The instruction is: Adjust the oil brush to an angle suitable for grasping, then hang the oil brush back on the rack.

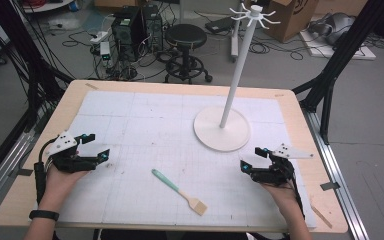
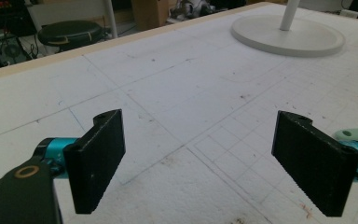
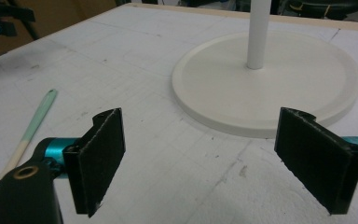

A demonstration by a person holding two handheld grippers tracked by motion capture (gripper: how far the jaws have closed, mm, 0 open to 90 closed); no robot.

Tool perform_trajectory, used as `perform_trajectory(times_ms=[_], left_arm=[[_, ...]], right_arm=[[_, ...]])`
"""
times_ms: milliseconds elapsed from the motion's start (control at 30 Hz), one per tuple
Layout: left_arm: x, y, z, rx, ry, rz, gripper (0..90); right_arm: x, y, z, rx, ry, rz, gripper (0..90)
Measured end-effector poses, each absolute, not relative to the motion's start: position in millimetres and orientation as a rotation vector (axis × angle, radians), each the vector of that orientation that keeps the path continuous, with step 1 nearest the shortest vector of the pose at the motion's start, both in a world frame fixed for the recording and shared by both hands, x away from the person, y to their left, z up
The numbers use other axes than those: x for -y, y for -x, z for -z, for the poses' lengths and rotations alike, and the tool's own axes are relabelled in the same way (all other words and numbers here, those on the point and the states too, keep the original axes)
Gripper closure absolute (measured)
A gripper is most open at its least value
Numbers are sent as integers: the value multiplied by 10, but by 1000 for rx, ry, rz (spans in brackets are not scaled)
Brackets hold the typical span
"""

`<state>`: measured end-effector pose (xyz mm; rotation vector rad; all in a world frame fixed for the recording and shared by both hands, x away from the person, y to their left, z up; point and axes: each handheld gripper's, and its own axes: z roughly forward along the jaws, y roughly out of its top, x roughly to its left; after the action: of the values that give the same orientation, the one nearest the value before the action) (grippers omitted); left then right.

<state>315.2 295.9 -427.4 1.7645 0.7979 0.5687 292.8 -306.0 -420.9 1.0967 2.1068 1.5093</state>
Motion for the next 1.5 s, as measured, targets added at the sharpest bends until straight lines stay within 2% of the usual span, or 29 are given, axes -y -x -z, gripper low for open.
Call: perform_trajectory(times_ms=[667,1500], left_arm=[[-2962,-3138,4256,-792,-1751,-570,178],[-2958,-3121,4249,-791,-1755,-569,178]], right_arm=[[2909,-2891,4151,-2102,-1073,-1525,144],[1735,-2745,4271,-2414,-819,-1494,145]])
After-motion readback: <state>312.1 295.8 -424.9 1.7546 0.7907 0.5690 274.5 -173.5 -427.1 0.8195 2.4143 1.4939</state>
